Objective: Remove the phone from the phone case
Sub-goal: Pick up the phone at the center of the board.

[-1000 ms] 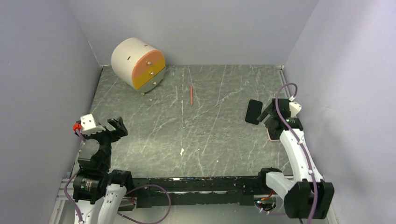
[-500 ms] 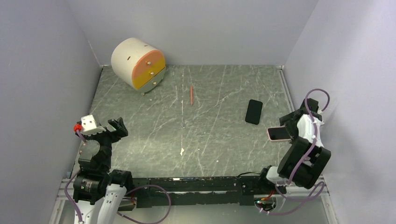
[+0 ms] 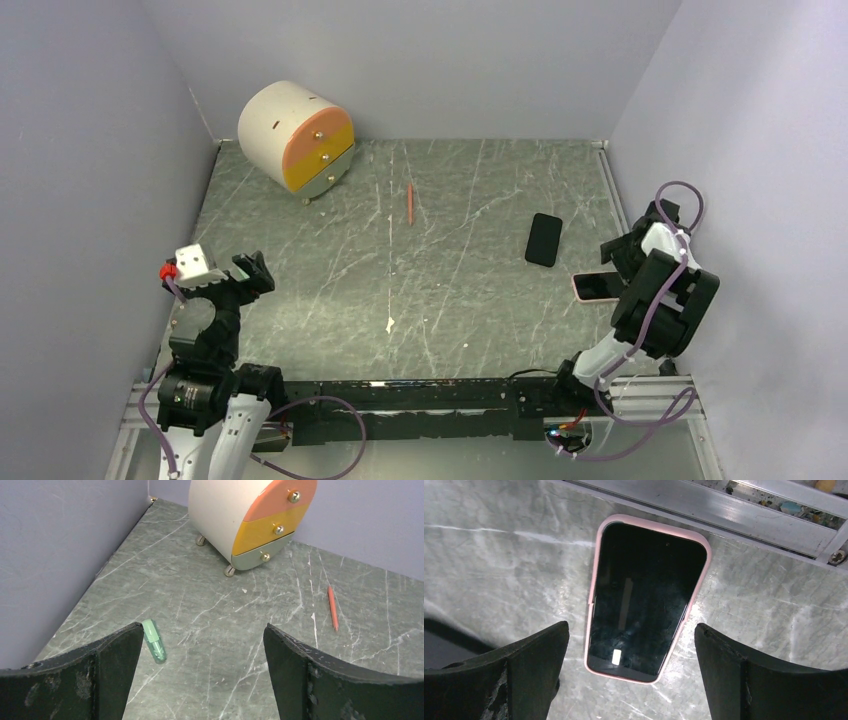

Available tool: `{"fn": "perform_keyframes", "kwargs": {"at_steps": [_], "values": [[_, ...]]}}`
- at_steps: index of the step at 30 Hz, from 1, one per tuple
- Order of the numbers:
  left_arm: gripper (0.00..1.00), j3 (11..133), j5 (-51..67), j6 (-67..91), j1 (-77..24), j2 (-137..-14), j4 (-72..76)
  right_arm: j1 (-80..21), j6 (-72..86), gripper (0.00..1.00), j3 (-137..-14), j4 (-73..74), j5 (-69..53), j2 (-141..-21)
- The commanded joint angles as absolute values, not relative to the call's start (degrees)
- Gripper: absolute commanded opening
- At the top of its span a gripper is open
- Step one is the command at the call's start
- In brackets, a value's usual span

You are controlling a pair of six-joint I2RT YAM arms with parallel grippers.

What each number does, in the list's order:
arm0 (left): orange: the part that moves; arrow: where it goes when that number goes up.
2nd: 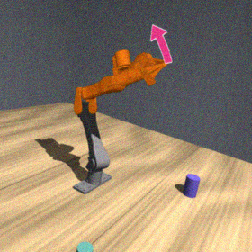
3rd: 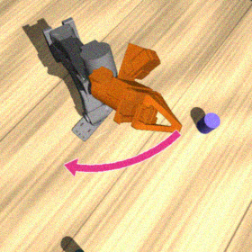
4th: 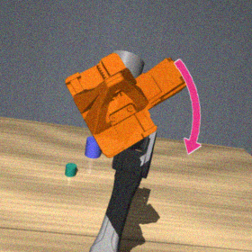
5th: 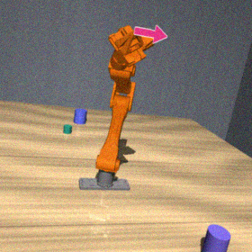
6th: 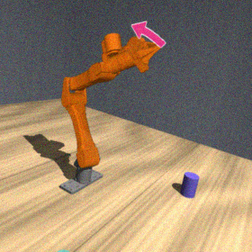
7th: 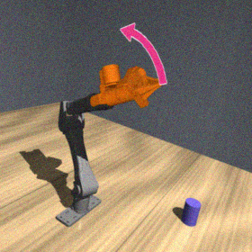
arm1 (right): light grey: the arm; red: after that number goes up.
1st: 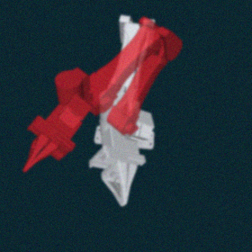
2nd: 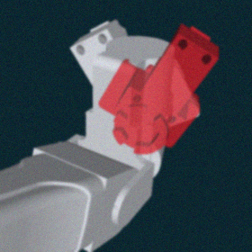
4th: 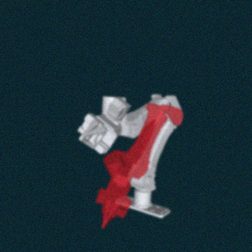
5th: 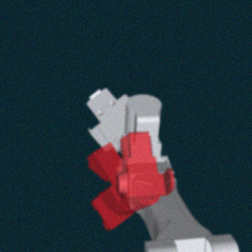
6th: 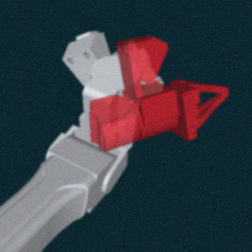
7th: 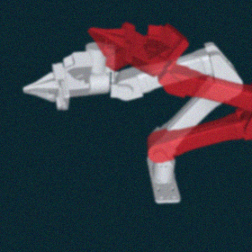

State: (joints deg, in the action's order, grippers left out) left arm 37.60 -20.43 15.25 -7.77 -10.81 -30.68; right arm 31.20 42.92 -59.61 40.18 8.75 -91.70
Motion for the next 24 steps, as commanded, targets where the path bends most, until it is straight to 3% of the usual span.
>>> {"fn": "perform_keyframes", "kwargs": {"at_steps": [1,24], "values": [[0.95,37.3,-20.8,13.6,-8.0,-11.8,-28.3,31.2,45.1,0.99,-62.0,40.7,11.5,-93.9],[0.95,36.6,-20.4,13.1,-8.0,-11.2,-27.5,27.8,47.9,0.99,-57.4,38.7,10.3,-101.3]]}}
